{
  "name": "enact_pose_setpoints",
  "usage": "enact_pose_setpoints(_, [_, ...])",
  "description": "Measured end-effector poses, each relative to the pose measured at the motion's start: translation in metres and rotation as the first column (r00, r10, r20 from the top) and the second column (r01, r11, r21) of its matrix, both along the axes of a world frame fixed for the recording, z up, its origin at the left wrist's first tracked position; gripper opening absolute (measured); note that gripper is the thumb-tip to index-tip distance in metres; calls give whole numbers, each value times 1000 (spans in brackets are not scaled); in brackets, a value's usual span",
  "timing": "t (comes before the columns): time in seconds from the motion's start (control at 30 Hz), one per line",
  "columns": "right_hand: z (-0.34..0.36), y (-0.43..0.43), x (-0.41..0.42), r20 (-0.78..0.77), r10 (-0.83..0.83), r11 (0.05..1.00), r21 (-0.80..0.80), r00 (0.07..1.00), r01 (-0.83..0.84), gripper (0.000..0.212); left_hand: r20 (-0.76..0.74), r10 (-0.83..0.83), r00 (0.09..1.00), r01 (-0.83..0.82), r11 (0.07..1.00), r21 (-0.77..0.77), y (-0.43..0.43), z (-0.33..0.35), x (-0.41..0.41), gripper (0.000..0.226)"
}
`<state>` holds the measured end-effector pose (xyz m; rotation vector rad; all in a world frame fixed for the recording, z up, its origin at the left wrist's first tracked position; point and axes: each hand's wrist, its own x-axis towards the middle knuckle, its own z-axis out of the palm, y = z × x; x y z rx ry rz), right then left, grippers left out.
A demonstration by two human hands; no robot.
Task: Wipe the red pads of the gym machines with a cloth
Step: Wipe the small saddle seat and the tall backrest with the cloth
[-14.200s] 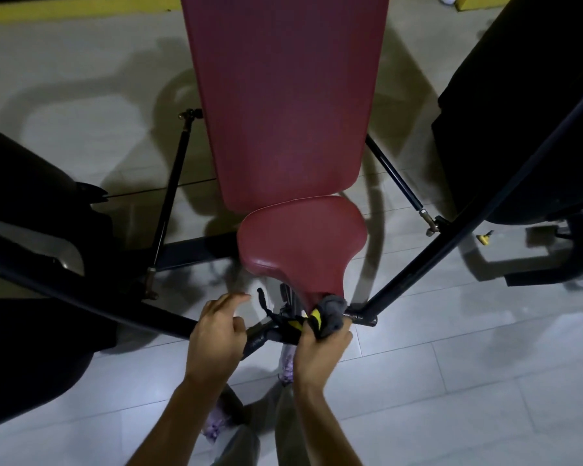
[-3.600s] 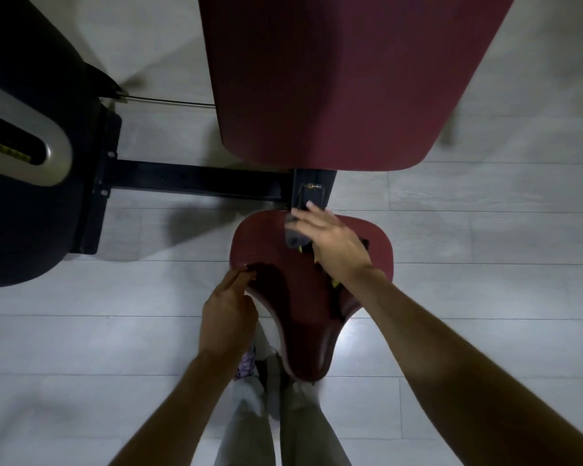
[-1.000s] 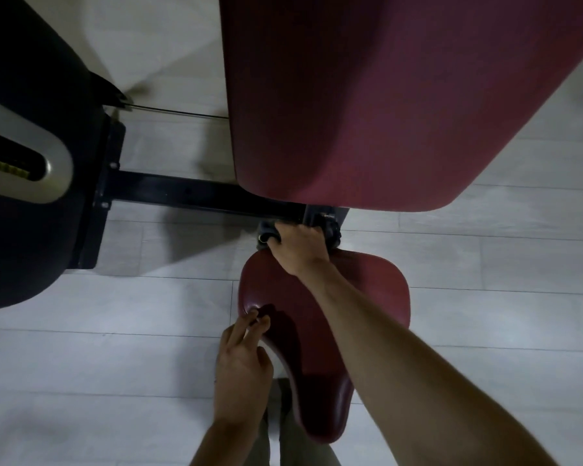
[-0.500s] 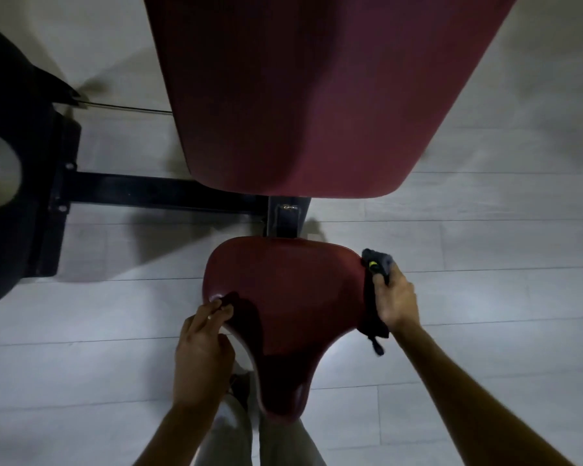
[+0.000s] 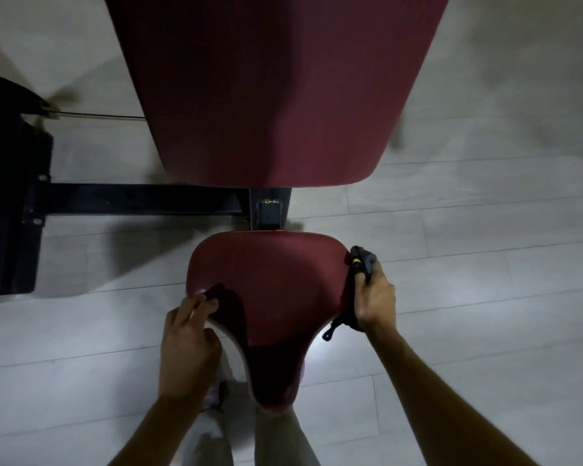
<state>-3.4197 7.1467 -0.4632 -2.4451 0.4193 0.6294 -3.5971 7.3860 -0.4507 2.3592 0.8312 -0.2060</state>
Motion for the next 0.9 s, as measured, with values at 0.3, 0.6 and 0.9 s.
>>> enact_pose_setpoints(0.3, [56, 60, -168, -115, -222, 971, 62, 968, 230, 11, -11, -61, 998, 60, 996, -62, 4, 9, -4, 66])
enact_pose_setpoints(0.6, [32, 56, -111, 65, -410, 912, 45, 910, 408, 22, 15, -255, 967, 255, 966, -38, 27, 9, -16, 66])
enact_pose_setpoints(0.9, [71, 37, -209, 75, 60, 992, 106, 995, -68, 36, 20, -349, 937, 349, 935, -55, 46, 14, 0, 51])
